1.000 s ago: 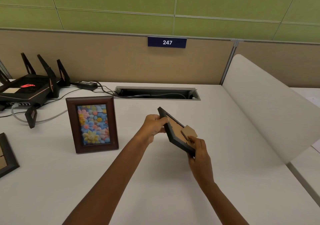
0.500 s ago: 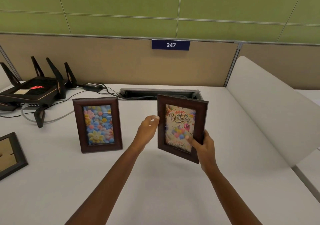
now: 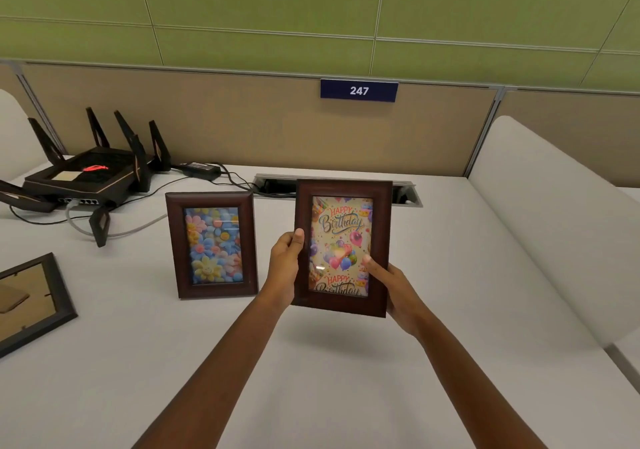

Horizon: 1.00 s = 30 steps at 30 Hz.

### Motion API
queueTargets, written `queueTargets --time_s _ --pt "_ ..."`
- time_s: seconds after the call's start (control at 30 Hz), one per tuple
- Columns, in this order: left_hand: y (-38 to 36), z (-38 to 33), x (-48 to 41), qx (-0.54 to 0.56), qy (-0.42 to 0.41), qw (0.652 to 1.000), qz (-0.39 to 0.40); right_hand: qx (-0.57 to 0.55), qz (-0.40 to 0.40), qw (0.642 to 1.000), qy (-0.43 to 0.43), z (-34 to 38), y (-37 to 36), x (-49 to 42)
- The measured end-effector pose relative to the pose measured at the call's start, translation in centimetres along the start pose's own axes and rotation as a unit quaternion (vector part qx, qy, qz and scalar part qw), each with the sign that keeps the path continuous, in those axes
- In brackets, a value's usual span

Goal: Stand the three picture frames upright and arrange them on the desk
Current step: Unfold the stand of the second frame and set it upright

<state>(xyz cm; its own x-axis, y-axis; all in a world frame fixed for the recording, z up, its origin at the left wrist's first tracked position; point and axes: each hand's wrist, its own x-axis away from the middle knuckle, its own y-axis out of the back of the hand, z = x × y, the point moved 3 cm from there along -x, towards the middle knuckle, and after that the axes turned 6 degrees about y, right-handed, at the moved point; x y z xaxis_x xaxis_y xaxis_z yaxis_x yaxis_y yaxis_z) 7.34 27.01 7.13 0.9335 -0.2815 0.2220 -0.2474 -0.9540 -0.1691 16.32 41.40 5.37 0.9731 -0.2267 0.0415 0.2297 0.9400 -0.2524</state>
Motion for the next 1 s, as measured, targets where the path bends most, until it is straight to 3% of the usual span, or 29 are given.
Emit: queueTargets --time_s 0.37,1.0 --pt "1.2 1.8 -1.8 0.002 -0.002 1.0 -0.014 -0.031 0.06 0.997 -0.049 -1.9 -0.3 -2.1" --pt "1.1 3.0 -5.3 -0.044 -0.018 0.998 -0.034 -0.015 0.031 0.998 -0.055 -4.9 1.0 -6.8"
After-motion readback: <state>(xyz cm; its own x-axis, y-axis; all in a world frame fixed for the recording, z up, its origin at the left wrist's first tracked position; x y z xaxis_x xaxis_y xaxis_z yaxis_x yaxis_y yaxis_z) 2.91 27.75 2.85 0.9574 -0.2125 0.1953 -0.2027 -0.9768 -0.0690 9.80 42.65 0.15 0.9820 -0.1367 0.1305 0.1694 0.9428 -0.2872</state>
